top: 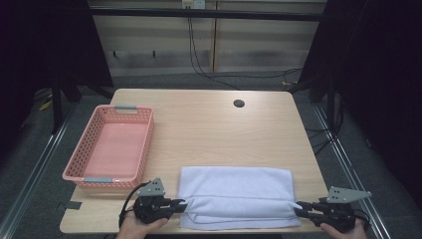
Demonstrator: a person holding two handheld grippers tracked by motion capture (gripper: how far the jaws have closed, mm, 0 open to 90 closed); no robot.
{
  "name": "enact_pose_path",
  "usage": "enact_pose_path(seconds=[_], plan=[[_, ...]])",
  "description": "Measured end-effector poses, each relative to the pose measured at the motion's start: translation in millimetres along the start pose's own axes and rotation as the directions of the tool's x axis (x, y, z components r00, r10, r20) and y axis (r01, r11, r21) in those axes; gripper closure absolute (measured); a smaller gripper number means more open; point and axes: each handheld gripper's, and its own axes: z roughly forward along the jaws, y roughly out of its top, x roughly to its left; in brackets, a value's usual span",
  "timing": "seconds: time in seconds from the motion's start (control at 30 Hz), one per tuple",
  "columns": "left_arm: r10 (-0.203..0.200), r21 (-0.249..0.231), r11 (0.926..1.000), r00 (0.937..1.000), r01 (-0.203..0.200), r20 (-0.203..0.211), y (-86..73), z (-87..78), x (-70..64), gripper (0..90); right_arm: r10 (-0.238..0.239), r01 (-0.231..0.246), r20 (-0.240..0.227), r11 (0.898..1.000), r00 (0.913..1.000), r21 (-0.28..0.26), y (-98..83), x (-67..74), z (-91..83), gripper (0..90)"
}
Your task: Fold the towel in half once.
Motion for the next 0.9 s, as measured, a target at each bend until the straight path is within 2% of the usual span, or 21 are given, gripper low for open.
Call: enact_pose_path(seconds=[0.07, 0.13, 0.17, 0.23, 0.27, 0.3, 0.37, 0.4, 0.47, 0.53, 0.6, 0.63, 0.7, 0.73, 0.77, 0.83, 0.9], plan=[[-0.009, -0.008, 0.9999, 0.9995, 0.009, 0.031, -3.5, -5.6, -3.7, 76.8, -0.018, 0.018, -0.018, 1.0, 0.9997, 0.005, -2.3, 5.6, -3.6, 69.3], [-0.003, 0.001, 1.0, 0.9996, 0.003, 0.028, -8.1, -11.6, -5.9, 75.6, -0.023, 0.023, -0.014, 1.0, 0.9996, 0.008, -3.7, 9.7, -7.6, 65.9], [-0.01, -0.002, 0.9999, 0.9991, 0.01, 0.04, -10.5, -14.5, -6.3, 75.0, -0.021, 0.021, -0.013, 1.0, 0.9997, -0.003, -4.0, 10.8, -10.4, 64.2], [-0.016, -0.013, 0.9998, 0.9995, 0.016, 0.025, -13.1, -20.9, -4.4, 72.1, -0.017, 0.017, -0.003, 1.0, 0.9999, -0.022, -3.2, 12.5, -16.4, 62.4], [-0.016, -0.013, 0.9998, 0.9995, 0.016, 0.025, -13.1, -20.9, -4.4, 68.7, -0.017, 0.017, -0.003, 1.0, 0.9999, -0.022, -3.2, 12.5, -16.4, 62.4], [-0.027, -0.03, 0.9992, 0.999, 0.028, 0.037, -12.5, -22.7, -2.6, 68.4, -0.008, 0.009, 0.02, 0.999, 0.9998, -0.045, 0.6, 13.9, -19.8, 60.6], [-0.019, -0.04, 0.999, 0.9998, 0.019, 0.007, -4.9, -21.2, 1.4, 67.3, -0.003, 0.005, 0.034, 0.999, 0.9994, -0.052, 6.3, 16.3, -18.6, 59.5], [-0.026, -0.049, 0.9985, 0.9996, 0.026, 0.008, -0.8, -19.1, 3.9, 66.2, -0.007, 0.008, 0.029, 0.998, 0.9996, -0.054, 10.3, 18.1, -16.0, 59.6], [-0.029, -0.06, 0.9977, 0.9995, 0.03, 0.016, 8.1, -12.3, 9.9, 64.7, -0.019, 0.022, 0.044, 0.997, 0.9988, -0.069, 18.5, 24.5, -8.2, 59.4], [-0.017, -0.041, 0.999, 0.9998, 0.017, 0.004, 17.0, -1.8, 18.4, 65.0, -0.027, 0.03, 0.043, 0.997, 0.9987, -0.072, 25.7, 32.1, 2.0, 60.4], [-0.039, -0.021, 0.999, 0.9992, 0.039, -0.003, 25.8, 9.7, 27.9, 65.3, -0.02, 0.024, 0.052, 0.996, 0.9984, -0.084, 30.0, 38.9, 14.1, 60.3], [-0.038, -0.009, 0.9992, 0.9993, 0.038, 0.001, 30.0, 15.7, 32.2, 66.0, -0.015, 0.019, 0.054, 0.996, 0.9984, -0.084, 31.1, 42.2, 20.5, 60.4], [-0.024, 0.019, 0.9995, 0.9995, 0.024, -0.019, 38.4, 28.7, 40.1, 65.9, -0.009, 0.013, 0.061, 0.997, 0.9981, -0.07, 33.1, 47.0, 34.8, 60.2], [-0.024, 0.019, 0.9995, 0.9995, 0.024, -0.019, 38.4, 28.7, 40.1, 65.6, -0.002, 0.005, 0.049, 0.998, 0.9988, -0.061, 34.8, 49.8, 42.8, 59.9], [-0.011, 0.031, 0.9994, 0.9993, 0.012, -0.035, 44.3, 36.4, 47.3, 65.7, 0.005, -0.002, 0.04, 0.998, 0.9992, -0.056, 36.2, 51.4, 48.0, 59.8], [-0.038, 0.033, 0.9987, 0.9985, 0.039, -0.04, 49.1, 43.3, 56.2, 65.7, 0.008, -0.006, 0.053, 0.999, 0.9986, -0.034, 41.7, 56.3, 61.8, 58.2], [-0.019, 0.039, 0.999, 0.9964, 0.022, -0.083, 51.6, 49.9, 61.0, 65.7, 0.022, -0.021, 0.033, 1.0, 0.9992, -0.022, 48.7, 59.8, 76.2, 56.1]])
